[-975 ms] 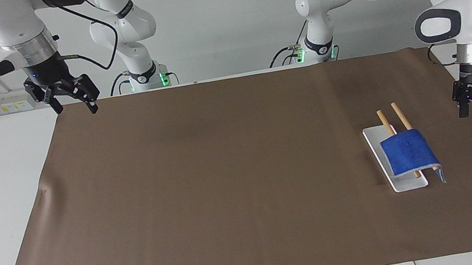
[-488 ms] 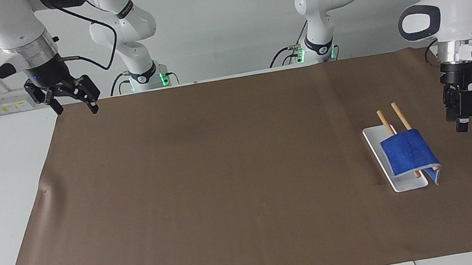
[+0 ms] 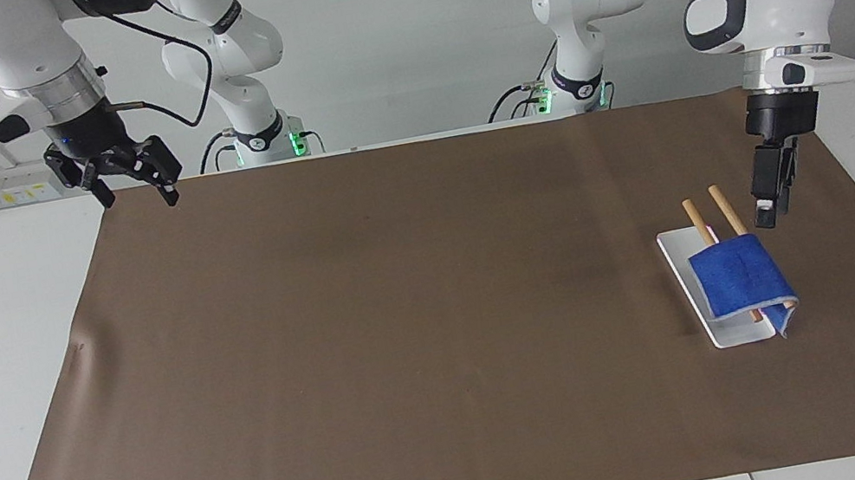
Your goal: Right arm passes towel to left arm to hang
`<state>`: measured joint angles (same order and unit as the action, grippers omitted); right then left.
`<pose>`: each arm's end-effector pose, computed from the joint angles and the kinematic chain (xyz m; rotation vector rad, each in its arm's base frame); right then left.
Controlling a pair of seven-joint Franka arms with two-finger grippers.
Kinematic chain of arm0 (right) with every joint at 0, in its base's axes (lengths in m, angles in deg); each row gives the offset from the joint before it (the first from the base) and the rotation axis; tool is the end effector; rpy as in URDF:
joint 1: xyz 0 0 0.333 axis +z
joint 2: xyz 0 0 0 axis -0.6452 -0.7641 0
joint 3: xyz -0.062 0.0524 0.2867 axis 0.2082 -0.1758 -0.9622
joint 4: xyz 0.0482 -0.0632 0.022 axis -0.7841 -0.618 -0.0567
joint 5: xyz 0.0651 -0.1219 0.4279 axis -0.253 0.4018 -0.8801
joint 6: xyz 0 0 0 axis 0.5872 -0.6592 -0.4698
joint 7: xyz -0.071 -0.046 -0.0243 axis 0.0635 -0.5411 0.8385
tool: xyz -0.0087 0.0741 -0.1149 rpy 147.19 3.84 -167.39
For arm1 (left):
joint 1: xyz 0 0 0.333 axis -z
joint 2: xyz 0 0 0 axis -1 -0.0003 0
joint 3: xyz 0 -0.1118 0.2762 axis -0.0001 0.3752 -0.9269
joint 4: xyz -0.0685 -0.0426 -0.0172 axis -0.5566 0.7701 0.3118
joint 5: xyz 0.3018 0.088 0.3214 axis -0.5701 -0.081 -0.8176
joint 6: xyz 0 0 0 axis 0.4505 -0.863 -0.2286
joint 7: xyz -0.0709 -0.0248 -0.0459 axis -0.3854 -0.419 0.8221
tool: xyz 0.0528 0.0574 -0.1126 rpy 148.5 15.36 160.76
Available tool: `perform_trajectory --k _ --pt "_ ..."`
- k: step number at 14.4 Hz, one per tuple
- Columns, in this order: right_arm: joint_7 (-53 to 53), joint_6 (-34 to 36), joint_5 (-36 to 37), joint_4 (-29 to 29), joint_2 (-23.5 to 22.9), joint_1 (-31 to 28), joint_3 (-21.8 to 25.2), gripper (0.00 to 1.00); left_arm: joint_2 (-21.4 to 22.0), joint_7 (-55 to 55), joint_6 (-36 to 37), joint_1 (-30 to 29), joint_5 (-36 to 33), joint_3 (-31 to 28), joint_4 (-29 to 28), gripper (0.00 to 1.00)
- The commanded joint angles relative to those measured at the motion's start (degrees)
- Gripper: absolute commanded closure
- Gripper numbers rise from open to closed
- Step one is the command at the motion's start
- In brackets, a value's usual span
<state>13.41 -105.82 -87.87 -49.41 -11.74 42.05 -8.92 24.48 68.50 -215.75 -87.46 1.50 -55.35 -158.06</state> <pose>0.5968 -0.0151 0.5942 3.1227 -0.3057 0.0854 0.6627 -0.0374 0.4895 2.5733 0.7906 0.8330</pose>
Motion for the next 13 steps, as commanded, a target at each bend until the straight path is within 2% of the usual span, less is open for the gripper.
perform_trajectory --k 1,3,5,7,11,13 --pt "1.0 0.87 -0.45 -0.36 0.32 -0.03 0.15 0.0 -2.17 -2.56 7.49 0.47 -7.44 -0.67 7.58 0.0" --pt "0.91 0.61 -0.45 -0.53 0.41 0.15 0.07 0.0 -4.1 -4.93 11.6 1.6 -8.95 -0.67 13.28 0.0" --pt "1.61 0.61 -0.36 -1.06 0.76 0.15 0.07 0.0 -6.65 -8.18 22.03 1.69 -11.32 -0.59 21.8 0.0" --pt "3.1 0.61 0.78 -1.06 0.76 0.15 0.07 0.0 -7.8 -12.74 28.74 1.61 -12.38 0.29 26.92 0.0" --pt "3.55 0.08 0.87 -1.15 0.76 -0.2 -0.02 0.0 -6.4 -19.42 40.33 1.61 -12.38 2.04 28.43 0.0" --pt "4.59 -0.62 0.87 -1.59 0.76 -0.47 0.06 0.0 -2.99 -25.92 48.15 1.61 -12.12 2.05 28.0 0.0"
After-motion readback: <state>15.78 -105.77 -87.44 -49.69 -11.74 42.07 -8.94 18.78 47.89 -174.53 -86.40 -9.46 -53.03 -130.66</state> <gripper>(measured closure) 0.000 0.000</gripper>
